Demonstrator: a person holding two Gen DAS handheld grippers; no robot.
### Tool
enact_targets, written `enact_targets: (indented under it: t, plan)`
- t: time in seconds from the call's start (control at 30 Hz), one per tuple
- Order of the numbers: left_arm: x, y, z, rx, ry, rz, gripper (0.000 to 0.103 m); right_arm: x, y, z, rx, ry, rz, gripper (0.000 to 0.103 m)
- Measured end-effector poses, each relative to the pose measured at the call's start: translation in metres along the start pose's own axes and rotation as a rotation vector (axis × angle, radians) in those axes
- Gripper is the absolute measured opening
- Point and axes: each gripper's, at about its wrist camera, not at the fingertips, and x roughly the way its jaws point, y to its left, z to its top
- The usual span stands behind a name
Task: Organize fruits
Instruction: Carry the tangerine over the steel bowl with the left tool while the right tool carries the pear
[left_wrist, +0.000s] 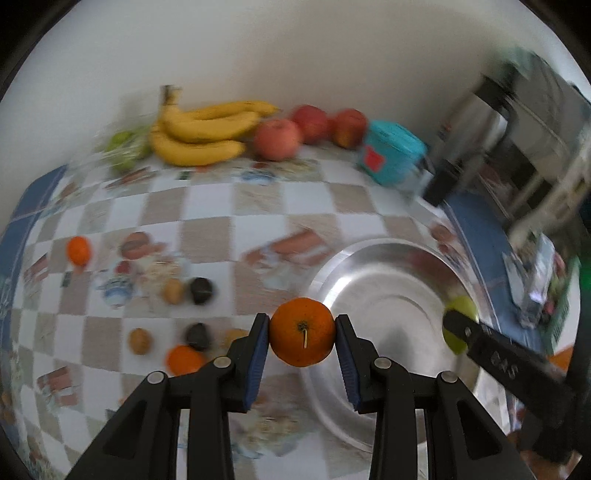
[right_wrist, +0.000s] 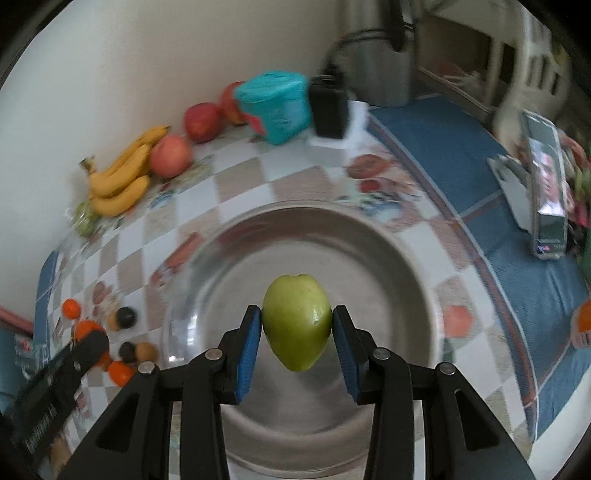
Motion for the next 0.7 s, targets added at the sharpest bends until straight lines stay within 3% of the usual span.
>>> enact_targets:
  t: [0.27,0.37,0.57,0.7]
  plan:
    - [0.027,-0.044,-0.022,0.124,0.057,-0.026,0.038,0.006,-0.029,-0.001,0.045,0.01,-0.082,0.041]
    - [0.037,-0.051,-0.028,0.151,0.08,-0.017,0.038,0.012,-0.03,-0.002,0.044,0.029,-0.075,0.041]
    - [0.045,-0.054,-0.035,0.16,0.104,-0.006,0.039,0.027,-0.026,-0.006,0.028,0.084,-0.084,0.042]
    - [0.047,-0.054,-0.037,0.162,0.116,-0.006,0.04,0.024,-0.025,-0.005,0.025,0.071,-0.086,0.042]
